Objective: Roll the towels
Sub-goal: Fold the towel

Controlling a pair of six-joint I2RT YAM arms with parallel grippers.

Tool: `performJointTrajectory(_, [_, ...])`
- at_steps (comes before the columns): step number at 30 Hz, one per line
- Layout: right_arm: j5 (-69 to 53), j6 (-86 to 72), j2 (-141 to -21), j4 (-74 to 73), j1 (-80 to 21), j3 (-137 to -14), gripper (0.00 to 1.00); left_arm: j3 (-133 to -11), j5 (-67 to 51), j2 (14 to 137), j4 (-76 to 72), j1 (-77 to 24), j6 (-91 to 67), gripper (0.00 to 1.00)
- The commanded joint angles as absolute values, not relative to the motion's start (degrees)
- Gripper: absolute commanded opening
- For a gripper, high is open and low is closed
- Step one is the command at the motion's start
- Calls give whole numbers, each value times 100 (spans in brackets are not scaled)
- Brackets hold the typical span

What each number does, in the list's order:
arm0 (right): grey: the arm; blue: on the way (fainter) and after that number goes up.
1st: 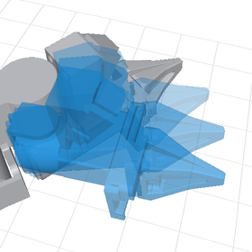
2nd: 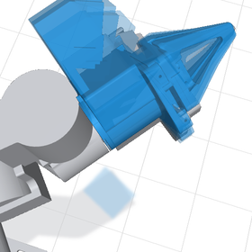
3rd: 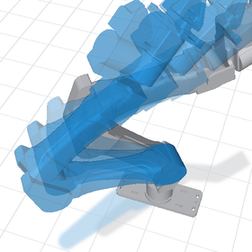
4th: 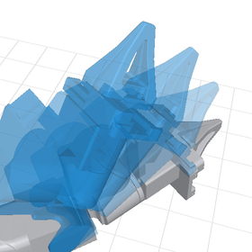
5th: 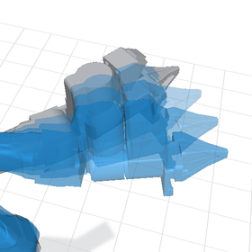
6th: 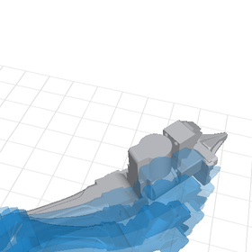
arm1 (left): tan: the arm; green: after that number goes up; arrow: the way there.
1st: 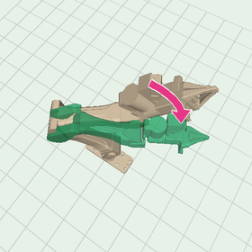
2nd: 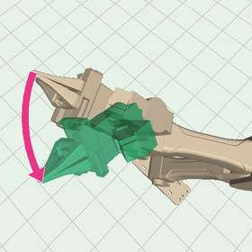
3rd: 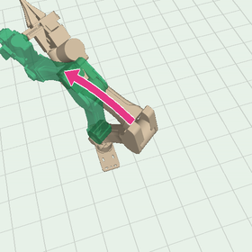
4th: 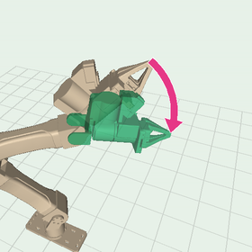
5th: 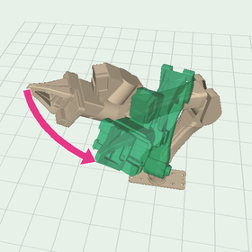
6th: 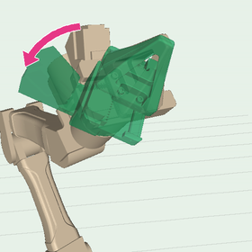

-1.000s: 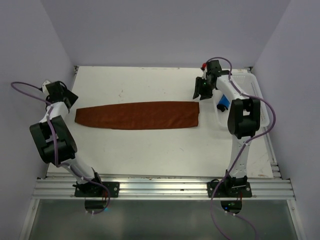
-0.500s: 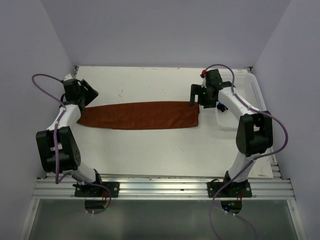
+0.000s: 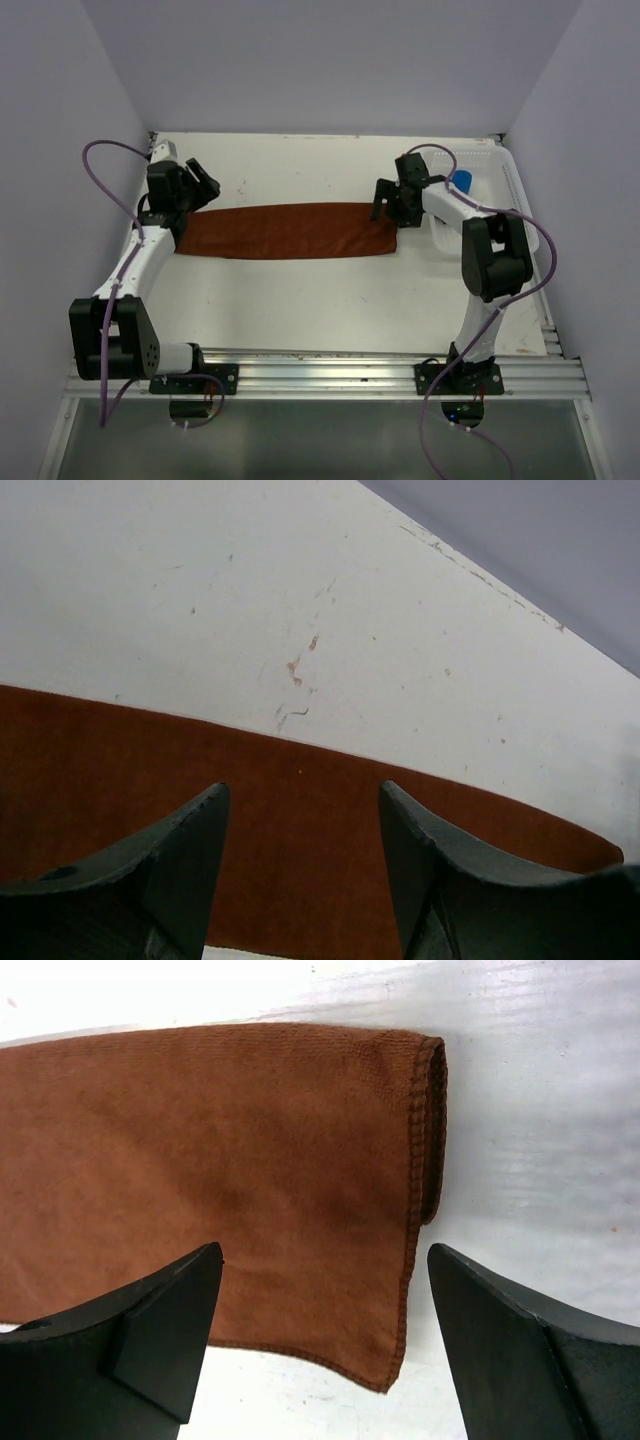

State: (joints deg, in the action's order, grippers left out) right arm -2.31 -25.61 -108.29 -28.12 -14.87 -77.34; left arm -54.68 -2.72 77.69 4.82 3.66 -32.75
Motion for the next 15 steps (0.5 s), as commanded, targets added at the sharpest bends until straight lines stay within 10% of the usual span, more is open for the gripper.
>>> performJointTrajectory(1, [-9, -2830, -11047, -2470, -1477, -7787, 88, -5326, 174, 7620, 510, 124, -2892, 64])
performJointTrajectory(9, [88, -2900, -11417, -2338, -1477, -7893, 80, -5291, 246, 7682, 501, -167, -2760, 64])
performJointTrajectory(15, [-95, -2874, -11373, -2188, -1468, -7734, 54, -5352, 360, 7647, 589, -290, -2672, 64])
